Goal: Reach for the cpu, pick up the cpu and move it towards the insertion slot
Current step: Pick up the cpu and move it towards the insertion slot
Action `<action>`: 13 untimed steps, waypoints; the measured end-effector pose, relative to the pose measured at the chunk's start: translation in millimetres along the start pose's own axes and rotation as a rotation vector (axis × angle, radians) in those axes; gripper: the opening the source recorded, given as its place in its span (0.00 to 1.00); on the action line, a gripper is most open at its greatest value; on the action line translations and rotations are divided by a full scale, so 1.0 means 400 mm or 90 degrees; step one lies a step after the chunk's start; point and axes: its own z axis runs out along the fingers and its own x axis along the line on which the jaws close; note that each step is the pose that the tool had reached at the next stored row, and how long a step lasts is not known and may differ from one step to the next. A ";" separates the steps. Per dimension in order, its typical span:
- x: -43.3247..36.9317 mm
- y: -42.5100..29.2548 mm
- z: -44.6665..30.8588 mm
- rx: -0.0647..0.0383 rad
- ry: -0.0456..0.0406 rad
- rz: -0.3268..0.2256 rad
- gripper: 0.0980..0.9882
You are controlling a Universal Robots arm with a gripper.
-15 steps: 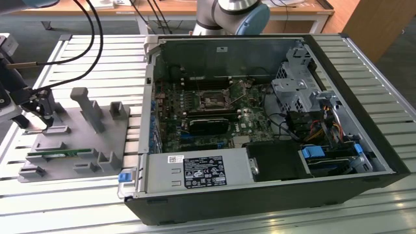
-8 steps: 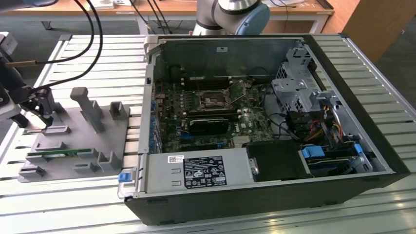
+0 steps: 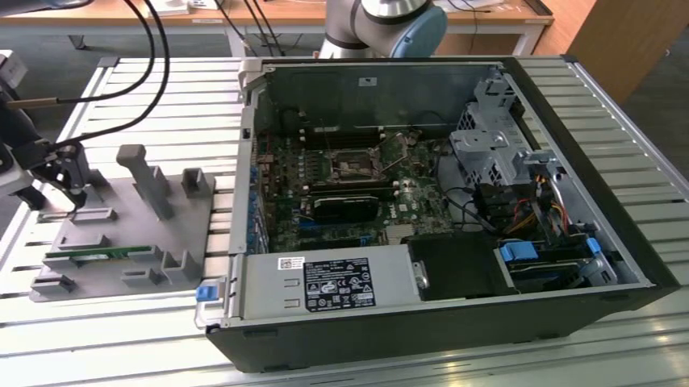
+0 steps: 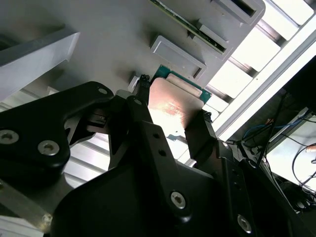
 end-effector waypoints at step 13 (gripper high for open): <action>0.000 0.001 -0.011 0.001 0.0000 0.000 0.49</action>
